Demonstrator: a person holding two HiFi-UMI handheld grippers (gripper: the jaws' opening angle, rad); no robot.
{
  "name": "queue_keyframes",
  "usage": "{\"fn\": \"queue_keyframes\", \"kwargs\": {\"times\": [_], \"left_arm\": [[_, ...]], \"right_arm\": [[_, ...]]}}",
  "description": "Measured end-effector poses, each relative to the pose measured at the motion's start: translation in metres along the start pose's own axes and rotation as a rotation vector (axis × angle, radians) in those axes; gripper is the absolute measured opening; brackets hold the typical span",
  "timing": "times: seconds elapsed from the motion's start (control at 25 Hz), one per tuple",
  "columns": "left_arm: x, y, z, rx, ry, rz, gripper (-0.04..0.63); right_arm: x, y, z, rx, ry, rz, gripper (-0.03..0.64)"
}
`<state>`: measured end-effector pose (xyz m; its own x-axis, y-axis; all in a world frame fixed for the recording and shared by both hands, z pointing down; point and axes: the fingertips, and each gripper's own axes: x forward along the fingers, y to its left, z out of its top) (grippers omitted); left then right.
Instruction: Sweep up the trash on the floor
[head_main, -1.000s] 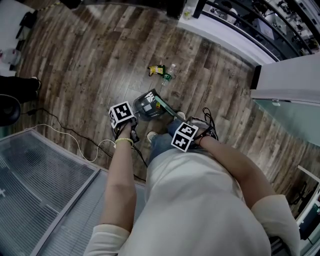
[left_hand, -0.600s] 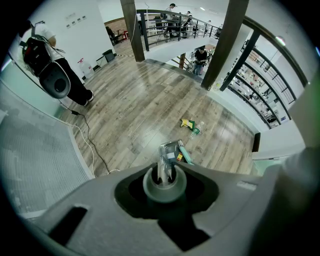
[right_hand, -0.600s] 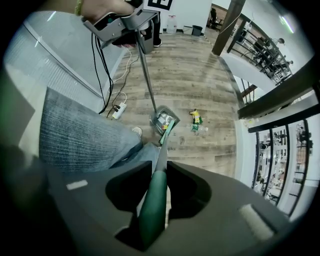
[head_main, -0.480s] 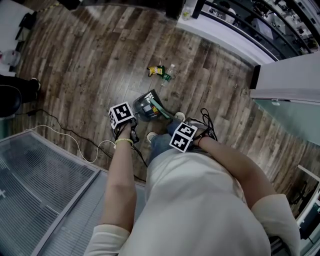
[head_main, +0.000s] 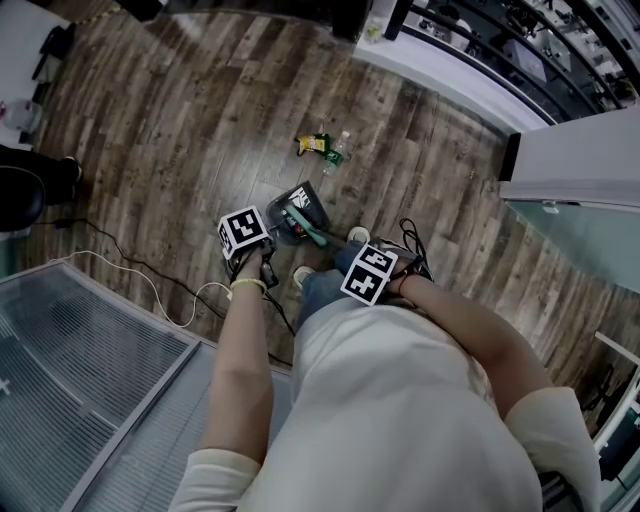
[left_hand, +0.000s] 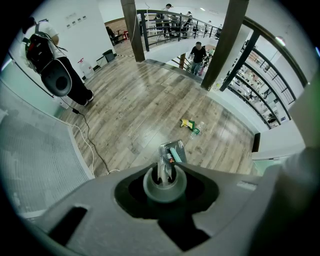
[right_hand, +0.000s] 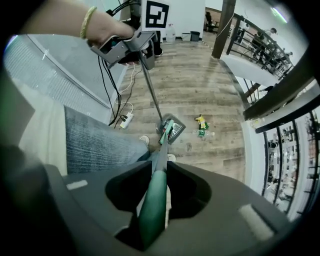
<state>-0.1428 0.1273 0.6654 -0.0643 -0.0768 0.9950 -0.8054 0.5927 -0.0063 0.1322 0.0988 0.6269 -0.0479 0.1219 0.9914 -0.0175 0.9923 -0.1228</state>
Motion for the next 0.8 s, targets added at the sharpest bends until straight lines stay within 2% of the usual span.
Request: {"fn": "queue_keyframes", "kwargs": {"times": [0.52, 0.8], "left_arm": [[0.001, 0.000, -0.001, -0.002, -0.004, -0.003, 0.095], [0.001, 0.000, 0.002, -0.007, -0.005, -0.001, 0.095]], "right_arm": [[-0.029, -0.039, -0.033, 0.236, -0.050, 0.037, 0.101], [-0.049, -0.091, -0.050, 0.408, -0.083, 0.026, 0.101]]}}
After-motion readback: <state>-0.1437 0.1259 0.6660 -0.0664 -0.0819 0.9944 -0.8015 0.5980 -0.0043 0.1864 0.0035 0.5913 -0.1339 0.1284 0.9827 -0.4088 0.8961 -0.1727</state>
